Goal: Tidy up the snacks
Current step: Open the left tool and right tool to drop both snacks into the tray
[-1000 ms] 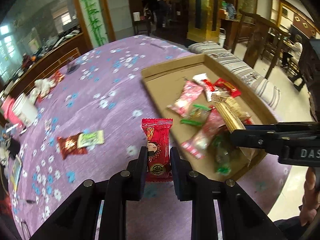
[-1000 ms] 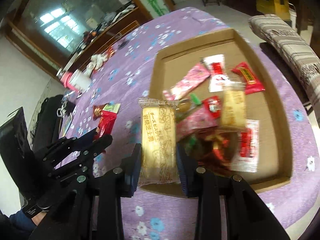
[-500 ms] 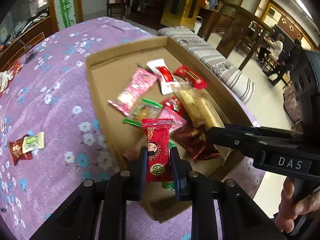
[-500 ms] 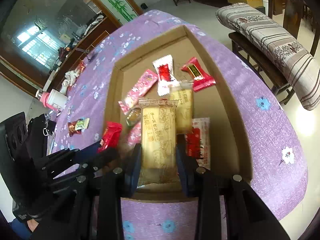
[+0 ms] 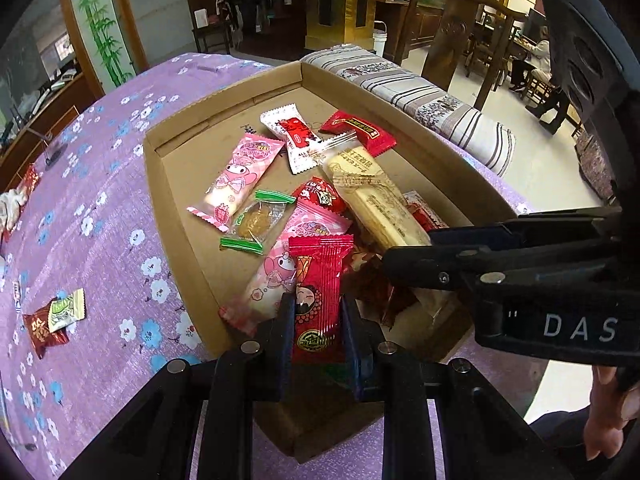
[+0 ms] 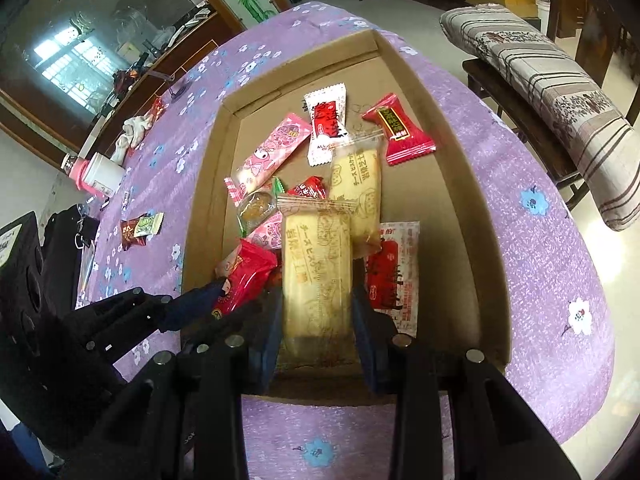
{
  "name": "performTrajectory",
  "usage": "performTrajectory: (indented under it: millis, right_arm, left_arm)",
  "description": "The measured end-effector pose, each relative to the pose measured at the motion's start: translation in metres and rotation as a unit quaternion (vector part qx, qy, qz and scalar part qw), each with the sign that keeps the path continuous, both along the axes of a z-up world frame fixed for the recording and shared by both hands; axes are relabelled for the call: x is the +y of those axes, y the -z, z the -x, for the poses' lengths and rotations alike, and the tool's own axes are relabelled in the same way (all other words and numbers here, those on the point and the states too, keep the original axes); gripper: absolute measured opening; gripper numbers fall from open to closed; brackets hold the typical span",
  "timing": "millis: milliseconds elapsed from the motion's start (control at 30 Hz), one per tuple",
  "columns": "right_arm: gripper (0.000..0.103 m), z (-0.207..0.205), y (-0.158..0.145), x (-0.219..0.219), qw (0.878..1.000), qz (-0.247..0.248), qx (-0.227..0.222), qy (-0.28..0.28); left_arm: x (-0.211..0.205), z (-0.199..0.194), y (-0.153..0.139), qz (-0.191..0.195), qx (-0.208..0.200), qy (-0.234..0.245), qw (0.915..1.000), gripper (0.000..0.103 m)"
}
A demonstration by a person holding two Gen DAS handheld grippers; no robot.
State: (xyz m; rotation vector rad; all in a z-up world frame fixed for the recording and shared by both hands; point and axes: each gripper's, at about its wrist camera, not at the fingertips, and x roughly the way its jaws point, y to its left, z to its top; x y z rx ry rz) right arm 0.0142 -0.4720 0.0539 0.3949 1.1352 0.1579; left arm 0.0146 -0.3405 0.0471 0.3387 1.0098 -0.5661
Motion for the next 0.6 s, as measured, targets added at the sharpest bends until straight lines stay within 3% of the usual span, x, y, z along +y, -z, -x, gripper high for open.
performTrajectory:
  millis: [600]
  right_arm:
    - [0.033,-0.0029,-0.0018,0.0040,1.000,0.008,0.000,-0.005]
  left_arm:
    - [-0.0038,0.0072,-0.0011,-0.024,-0.036,0.013,0.9990,0.022]
